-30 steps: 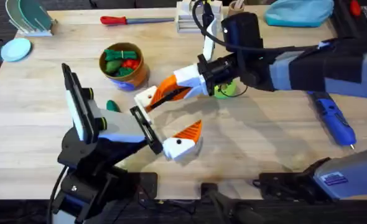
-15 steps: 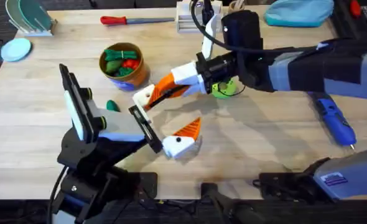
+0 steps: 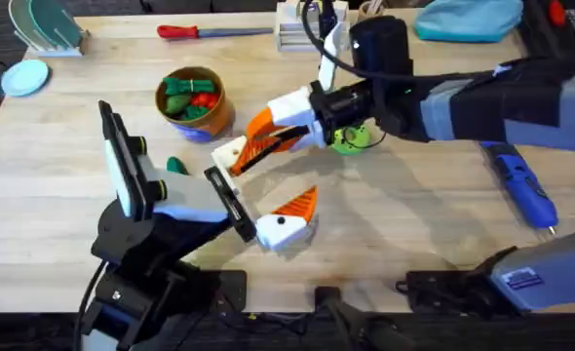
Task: Pick up the gripper from the table and insert it into the empty holder that is missing its gripper. Then pick up a screw, insert it into the mounting hole, and use the screwdriver to tighten it. Finally, clean up the table by picking up the vegetable and placing it into the bucket.
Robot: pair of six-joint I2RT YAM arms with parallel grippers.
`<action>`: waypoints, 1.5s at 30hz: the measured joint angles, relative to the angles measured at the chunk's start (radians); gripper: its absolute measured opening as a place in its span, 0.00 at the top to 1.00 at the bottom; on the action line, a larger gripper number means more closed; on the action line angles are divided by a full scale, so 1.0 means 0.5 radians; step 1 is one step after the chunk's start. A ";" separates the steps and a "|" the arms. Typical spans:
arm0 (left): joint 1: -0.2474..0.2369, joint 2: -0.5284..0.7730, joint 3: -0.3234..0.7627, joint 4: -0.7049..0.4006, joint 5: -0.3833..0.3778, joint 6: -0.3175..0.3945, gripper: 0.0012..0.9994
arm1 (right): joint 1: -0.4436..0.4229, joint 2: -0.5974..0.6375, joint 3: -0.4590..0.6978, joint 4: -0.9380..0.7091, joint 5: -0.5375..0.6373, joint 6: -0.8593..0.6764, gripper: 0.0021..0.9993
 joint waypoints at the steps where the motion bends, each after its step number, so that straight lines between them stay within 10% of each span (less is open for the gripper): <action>1: 0.000 0.000 0.000 0.000 0.000 -0.001 0.01 | -0.015 0.000 0.000 0.000 -0.011 0.000 0.52; 27: 0.000 0.000 0.000 0.000 0.000 -0.001 0.01 | -0.080 0.000 0.000 -0.307 -0.143 -0.221 0.40; 30: 0.000 0.000 0.000 -0.001 -0.001 -0.001 0.01 | -0.090 0.000 0.000 -0.308 -0.142 -0.264 0.51; 34: 0.000 0.000 0.000 -0.002 -0.002 -0.008 0.01 | -0.092 0.000 0.000 -0.308 -0.152 -0.280 0.96; 45: 0.000 0.000 0.000 0.000 -0.028 -0.028 0.01 | -0.072 -0.001 0.000 -0.303 -0.100 -0.270 0.99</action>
